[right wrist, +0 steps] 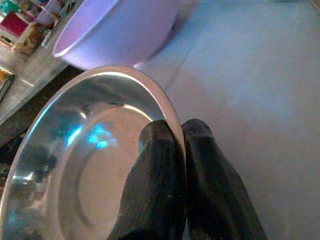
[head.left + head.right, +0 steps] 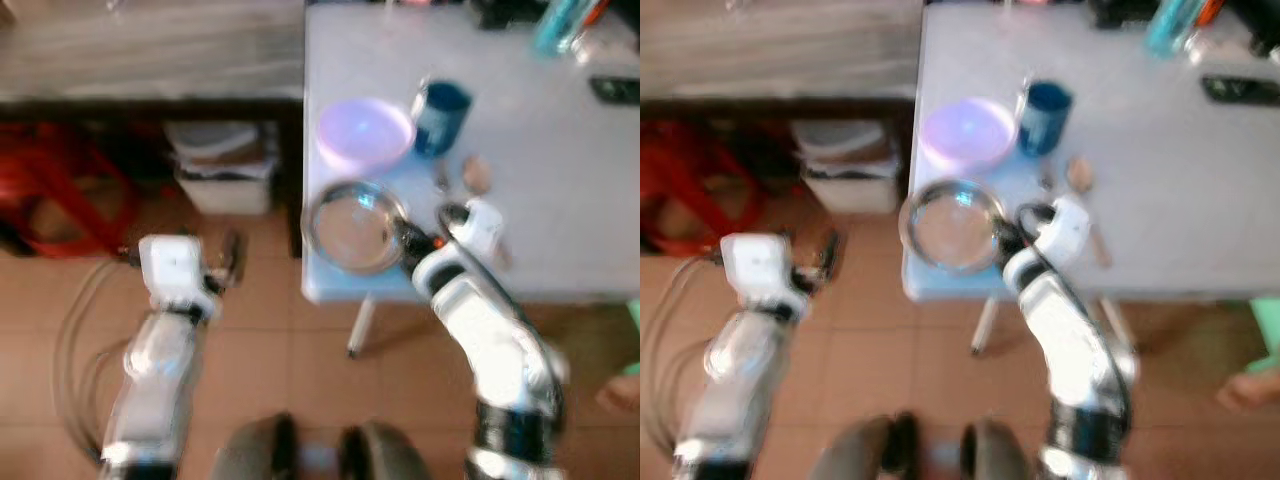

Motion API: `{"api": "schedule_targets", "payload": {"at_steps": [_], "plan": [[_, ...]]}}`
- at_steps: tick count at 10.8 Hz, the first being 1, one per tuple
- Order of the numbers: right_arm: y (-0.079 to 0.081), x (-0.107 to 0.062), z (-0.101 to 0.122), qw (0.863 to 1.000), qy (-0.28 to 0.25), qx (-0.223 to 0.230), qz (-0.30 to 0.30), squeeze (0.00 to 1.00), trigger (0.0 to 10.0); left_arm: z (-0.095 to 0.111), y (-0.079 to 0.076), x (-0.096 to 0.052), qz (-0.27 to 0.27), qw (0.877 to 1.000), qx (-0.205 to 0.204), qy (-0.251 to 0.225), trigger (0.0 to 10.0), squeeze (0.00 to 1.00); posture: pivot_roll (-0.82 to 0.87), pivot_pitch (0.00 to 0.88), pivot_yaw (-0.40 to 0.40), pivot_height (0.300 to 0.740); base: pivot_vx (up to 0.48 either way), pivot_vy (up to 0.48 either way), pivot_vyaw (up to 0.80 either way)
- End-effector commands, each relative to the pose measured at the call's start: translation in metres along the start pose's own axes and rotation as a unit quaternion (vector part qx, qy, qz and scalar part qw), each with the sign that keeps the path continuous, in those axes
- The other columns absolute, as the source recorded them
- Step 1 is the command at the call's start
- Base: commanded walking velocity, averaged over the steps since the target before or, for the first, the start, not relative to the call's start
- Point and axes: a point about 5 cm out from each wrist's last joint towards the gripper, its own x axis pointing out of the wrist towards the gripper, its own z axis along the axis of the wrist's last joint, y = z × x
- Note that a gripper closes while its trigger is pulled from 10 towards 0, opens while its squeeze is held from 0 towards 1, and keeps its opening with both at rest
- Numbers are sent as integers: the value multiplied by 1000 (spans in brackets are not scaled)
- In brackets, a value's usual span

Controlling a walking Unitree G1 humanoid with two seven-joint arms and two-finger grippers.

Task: Setting the table

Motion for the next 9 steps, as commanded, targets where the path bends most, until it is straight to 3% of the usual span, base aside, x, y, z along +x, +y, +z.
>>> {"api": "schedule_targets", "payload": {"at_steps": [1,3,7,9], "plan": [[-5,0,-19,999,41,-6,-15,0,0,3,7,1,13,1000,15,-8,10000,0,-66,163,27,740,0,458,0],[-5,-2,-22,996,29,-90,-1,0,0,1,9,3,25,1000,17,-7,10000,0,-74,142,28,740,0,422,0],[-9,-1,-26,988,22,-151,6,0,0,2,5,13,25,999,30,-25,10000,0,-85,113,29,740,352,319,0],[-1,-2,-15,980,-33,-195,21,0,0,4,7,16,27,999,31,-31,10000,0,-85,109,33,740,461,0,0]]}}
